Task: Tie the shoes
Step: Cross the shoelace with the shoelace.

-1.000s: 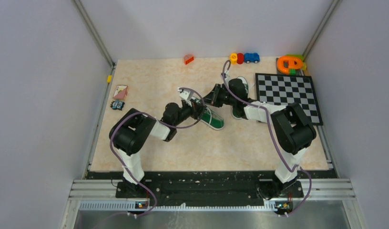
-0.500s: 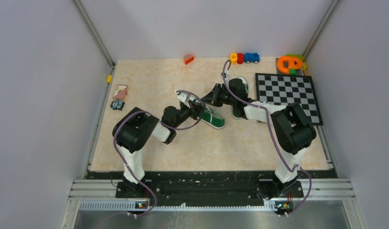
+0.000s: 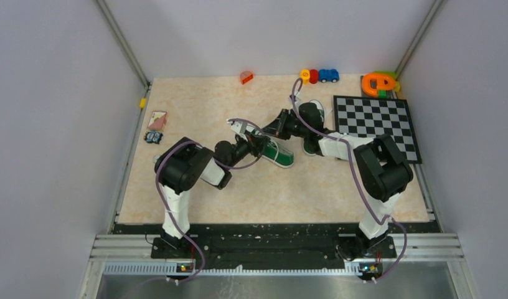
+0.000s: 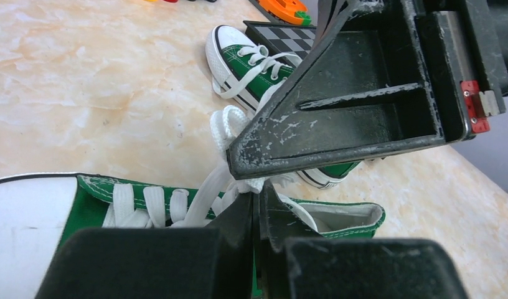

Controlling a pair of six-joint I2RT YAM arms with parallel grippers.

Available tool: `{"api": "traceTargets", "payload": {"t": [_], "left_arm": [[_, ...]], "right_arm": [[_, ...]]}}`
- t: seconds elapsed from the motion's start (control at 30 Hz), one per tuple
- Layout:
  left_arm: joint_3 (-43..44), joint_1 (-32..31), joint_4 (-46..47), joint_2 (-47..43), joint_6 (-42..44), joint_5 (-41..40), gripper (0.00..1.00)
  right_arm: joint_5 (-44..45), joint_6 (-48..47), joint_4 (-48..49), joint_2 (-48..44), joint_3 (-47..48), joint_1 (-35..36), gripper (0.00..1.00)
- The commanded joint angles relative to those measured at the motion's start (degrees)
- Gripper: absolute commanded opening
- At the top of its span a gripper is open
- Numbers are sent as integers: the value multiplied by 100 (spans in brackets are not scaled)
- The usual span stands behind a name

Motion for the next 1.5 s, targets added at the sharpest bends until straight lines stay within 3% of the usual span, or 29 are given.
{"api": "traceTargets", "payload": {"t": [0.0, 0.43, 0.67, 0.87, 1.0, 1.2, 1.47], "left_arm": [[227, -12, 835, 120, -386, -261, 0], [320, -28, 835, 36, -368, -542, 0], [382, -33, 835, 120, -575, -495, 0], [395, -24, 835, 157, -608, -523, 0], [353, -19, 835, 174, -612, -567, 0], [356, -13, 835, 220, -650, -600, 0], [411, -7, 835, 288, -755, -629, 0]], "right_arm": [[-104, 261, 543, -67, -74, 69, 0], [266, 489, 818, -276, -487, 89, 0], [447, 532, 814, -336, -561, 188, 9], [764, 515, 766, -527, -718, 265, 22], [930, 223, 374, -617, -566, 258, 28], [951, -191, -169, -593, -247, 156, 44], [897, -674, -621, -627, 29, 102, 55]]}}
